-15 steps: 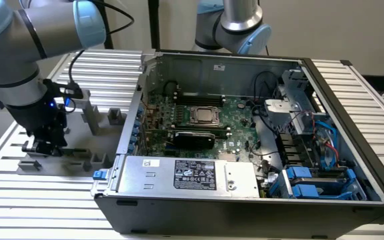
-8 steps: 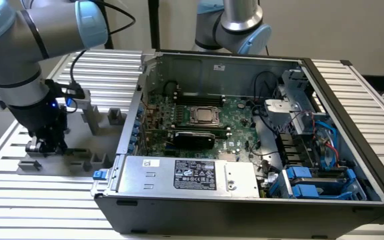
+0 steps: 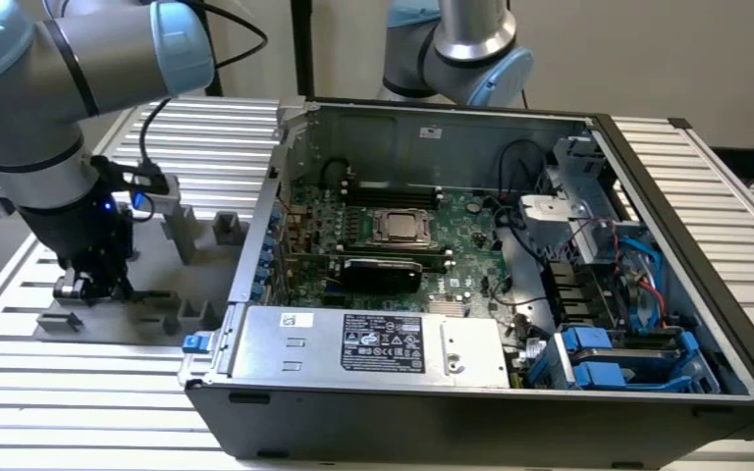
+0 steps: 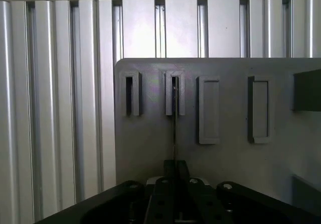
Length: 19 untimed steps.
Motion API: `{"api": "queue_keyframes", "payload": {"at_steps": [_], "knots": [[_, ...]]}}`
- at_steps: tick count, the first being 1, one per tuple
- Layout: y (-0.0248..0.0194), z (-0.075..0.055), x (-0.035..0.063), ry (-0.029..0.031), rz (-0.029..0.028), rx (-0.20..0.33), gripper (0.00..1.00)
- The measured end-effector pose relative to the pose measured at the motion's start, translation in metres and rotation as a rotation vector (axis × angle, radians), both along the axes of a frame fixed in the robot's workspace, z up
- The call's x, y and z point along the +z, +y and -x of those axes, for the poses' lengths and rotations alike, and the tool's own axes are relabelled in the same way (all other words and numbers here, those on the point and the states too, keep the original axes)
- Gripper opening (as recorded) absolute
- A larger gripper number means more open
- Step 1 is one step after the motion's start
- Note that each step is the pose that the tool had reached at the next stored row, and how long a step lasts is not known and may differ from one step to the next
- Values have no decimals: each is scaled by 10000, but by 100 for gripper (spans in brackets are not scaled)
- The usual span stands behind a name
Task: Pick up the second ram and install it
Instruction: 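Pick up the second ram and move it above second insertion slot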
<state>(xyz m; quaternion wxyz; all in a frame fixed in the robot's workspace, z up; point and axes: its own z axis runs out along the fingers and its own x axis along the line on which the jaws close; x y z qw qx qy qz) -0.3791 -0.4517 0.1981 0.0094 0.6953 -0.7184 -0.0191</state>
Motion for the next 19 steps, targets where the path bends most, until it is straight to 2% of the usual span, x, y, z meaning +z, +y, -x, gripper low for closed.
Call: {"api": "queue_keyframes", "payload": {"at_steps": [9,19], "knots": [[0,-1,-1,-2,-1,14,0],[-1,0,-1,-2,-1,302,0]]}}
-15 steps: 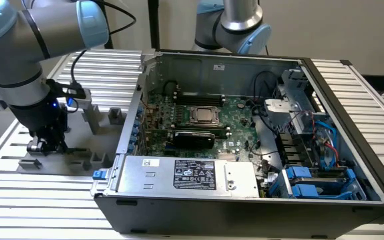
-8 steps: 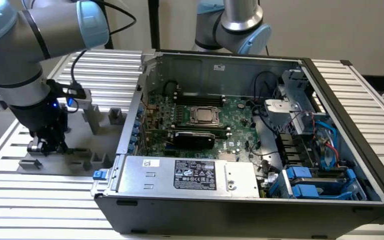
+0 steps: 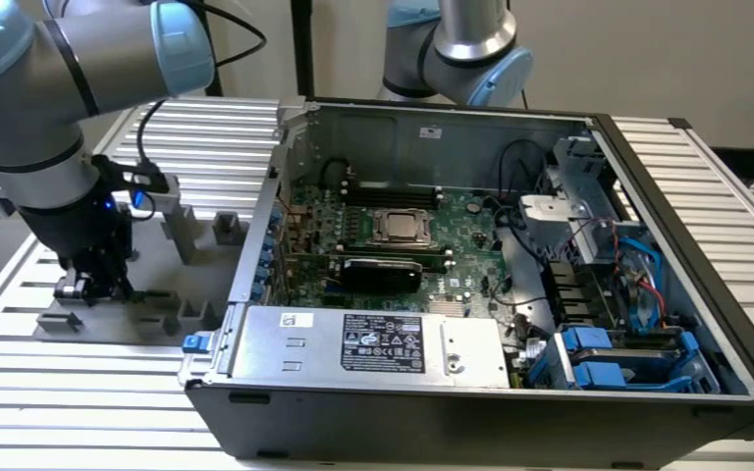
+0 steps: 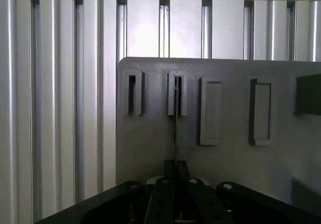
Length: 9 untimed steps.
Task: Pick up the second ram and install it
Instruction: 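Pick up the second ram and move it above second insertion slot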
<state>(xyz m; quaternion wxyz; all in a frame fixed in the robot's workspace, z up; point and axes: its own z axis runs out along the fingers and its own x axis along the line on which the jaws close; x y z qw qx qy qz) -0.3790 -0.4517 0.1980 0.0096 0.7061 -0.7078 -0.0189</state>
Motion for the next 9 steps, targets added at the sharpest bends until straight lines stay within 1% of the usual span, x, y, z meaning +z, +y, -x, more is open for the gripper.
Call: {"api": "queue_keyframes", "payload": {"at_steps": [9], "knots": [[0,0,1,0,0,1,0]]}}
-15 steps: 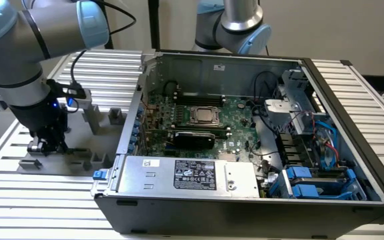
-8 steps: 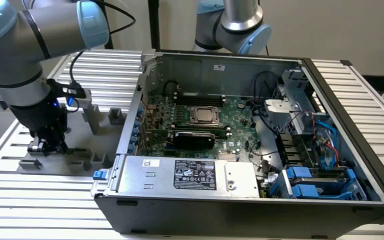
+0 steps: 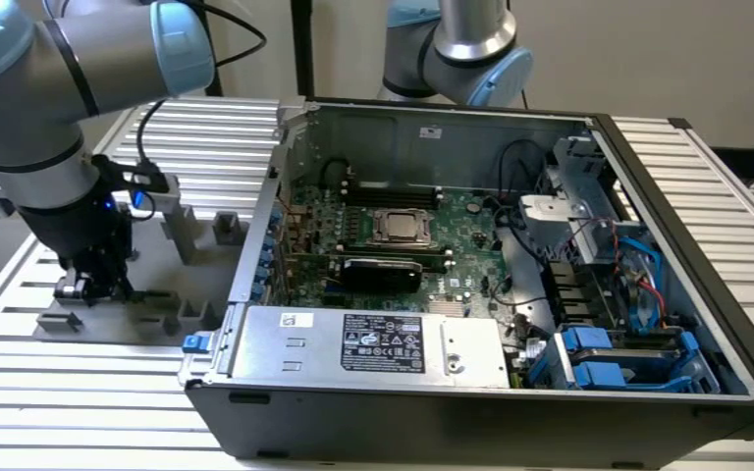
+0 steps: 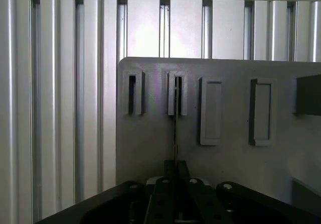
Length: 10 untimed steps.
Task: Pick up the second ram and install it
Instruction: 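Pick up the second ram and move it above second insertion slot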
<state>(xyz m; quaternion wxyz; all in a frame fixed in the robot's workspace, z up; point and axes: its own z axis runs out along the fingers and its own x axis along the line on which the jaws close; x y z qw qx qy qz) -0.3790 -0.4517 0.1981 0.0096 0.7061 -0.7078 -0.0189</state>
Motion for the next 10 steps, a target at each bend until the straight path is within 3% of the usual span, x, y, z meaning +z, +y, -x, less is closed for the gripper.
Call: {"api": "queue_keyframes", "payload": {"at_steps": [5,10], "knots": [[0,0,63,1,0,0,0],[0,0,248,1,0,0,0]]}}
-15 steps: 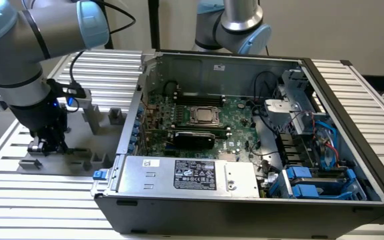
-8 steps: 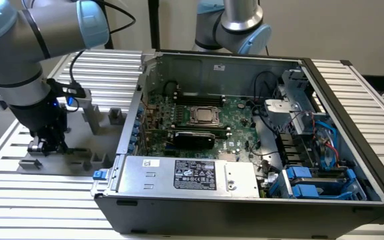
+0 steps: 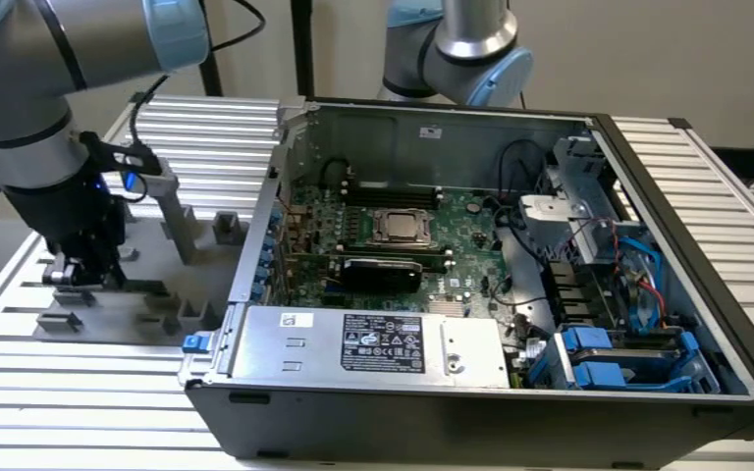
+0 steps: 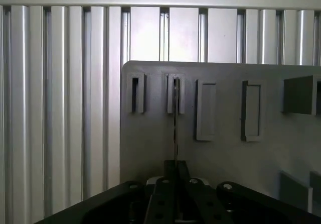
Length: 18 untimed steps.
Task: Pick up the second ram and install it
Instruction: 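Pick up the second ram and move it above second insertion slot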
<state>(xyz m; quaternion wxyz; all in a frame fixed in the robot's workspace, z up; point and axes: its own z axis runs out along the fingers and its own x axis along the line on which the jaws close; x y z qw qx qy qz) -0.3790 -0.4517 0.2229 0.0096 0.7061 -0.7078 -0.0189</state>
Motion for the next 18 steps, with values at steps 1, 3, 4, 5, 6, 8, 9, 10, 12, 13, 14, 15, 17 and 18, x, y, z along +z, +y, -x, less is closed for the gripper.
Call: {"api": "queue_keyframes", "payload": {"at_steps": [1,3,4,5,6,8,9,10,12,13,14,15,17,18], "knots": [[0,0,49,-1,0,0,0],[0,0,138,0,0,0,0],[0,0,182,-1,-1,-1,0],[0,0,227,0,0,0,0],[0,0,274,0,0,0,0],[0,0,364,0,0,0,0],[0,0,410,-1,-1,0,0],[0,0,455,-1,0,0,0],[0,-2,546,0,0,1,0],[0,-4,591,0,0,0,0],[-1,-8,637,0,0,1,0],[0,-13,682,0,-1,1,0],[0,-29,775,0,0,1,0],[0,-43,817,0,0,1,0]]}}
